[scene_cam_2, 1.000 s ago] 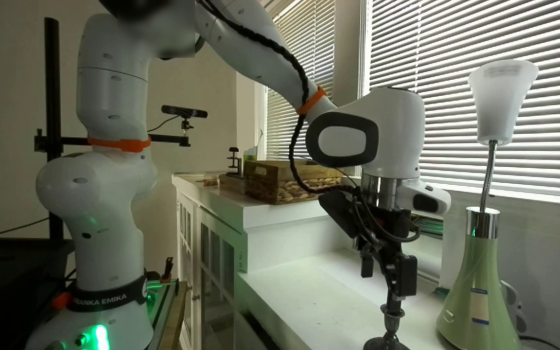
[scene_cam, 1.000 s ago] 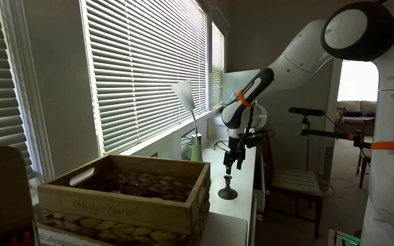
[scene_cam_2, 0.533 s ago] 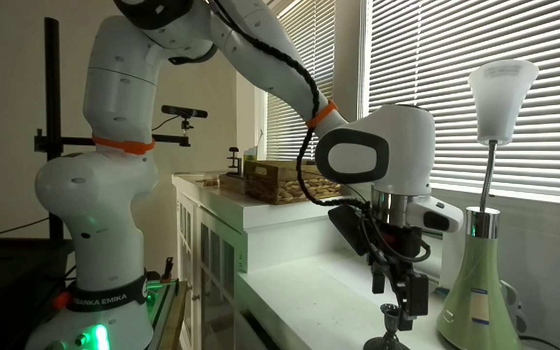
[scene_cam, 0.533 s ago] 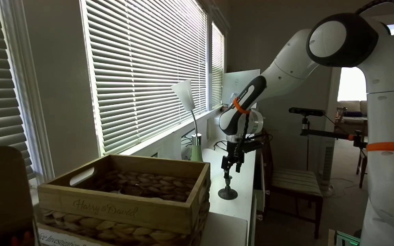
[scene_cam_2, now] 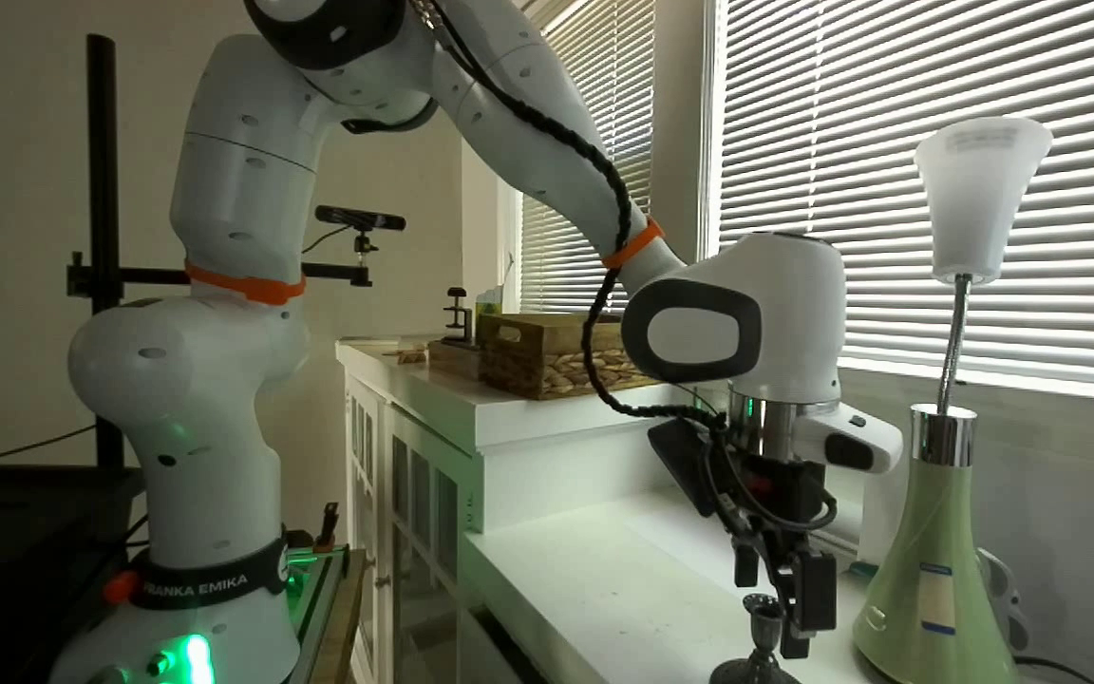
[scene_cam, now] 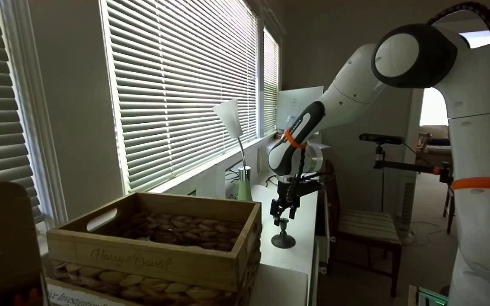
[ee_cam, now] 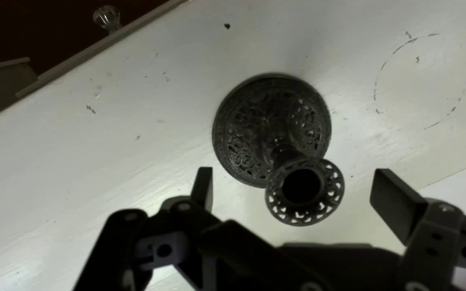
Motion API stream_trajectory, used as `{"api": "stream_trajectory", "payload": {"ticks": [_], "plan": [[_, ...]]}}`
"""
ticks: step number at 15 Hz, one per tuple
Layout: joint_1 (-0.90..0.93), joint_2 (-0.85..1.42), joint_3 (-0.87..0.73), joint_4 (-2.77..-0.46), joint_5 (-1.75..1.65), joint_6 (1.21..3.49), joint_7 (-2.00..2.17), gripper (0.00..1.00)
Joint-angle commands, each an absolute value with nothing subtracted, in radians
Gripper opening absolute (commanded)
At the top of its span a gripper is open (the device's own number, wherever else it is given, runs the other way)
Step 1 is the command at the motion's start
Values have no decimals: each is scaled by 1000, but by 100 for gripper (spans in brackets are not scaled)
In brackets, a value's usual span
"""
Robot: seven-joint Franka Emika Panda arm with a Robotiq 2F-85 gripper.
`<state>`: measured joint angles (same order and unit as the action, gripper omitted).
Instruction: Move the smaller metal object closer to the mirror
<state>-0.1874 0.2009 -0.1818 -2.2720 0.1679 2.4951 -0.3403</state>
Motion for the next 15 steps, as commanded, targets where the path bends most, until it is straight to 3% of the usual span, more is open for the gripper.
{"api": "stream_trajectory", "payload": {"ticks": [1,2,4,8,15], "plan": [[-201,228,-156,-2261,167,2528,-312,100],[-200,231,-155,-2261,160,2538,-306,85],[-198,234,-153,-2261,149,2548,-301,66],[-197,232,-150,-2265,144,2559,-293,36],[-186,209,-136,-2270,137,2539,-271,29]]}}
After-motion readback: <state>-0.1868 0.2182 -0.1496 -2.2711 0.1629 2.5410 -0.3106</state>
